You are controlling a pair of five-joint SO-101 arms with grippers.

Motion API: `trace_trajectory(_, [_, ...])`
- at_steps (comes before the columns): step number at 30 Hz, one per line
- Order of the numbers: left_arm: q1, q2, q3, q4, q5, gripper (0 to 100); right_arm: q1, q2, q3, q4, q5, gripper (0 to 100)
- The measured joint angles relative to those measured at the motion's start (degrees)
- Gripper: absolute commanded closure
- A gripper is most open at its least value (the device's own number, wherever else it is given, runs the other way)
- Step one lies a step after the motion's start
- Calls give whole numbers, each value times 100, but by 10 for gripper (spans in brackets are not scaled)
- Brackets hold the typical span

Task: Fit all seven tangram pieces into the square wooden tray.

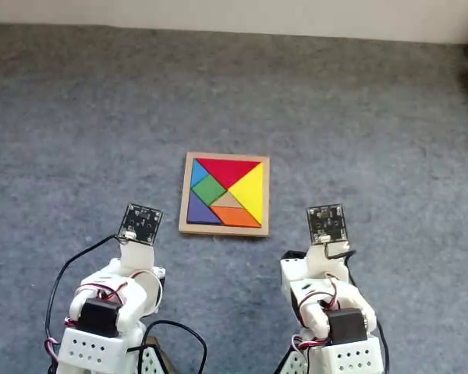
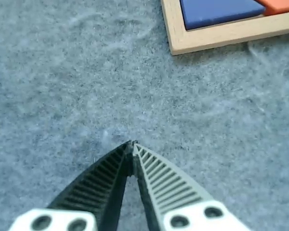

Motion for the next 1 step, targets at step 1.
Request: trace_trajectory(1, [0, 0, 0, 0, 0, 992, 0, 0, 0, 0, 0, 994])
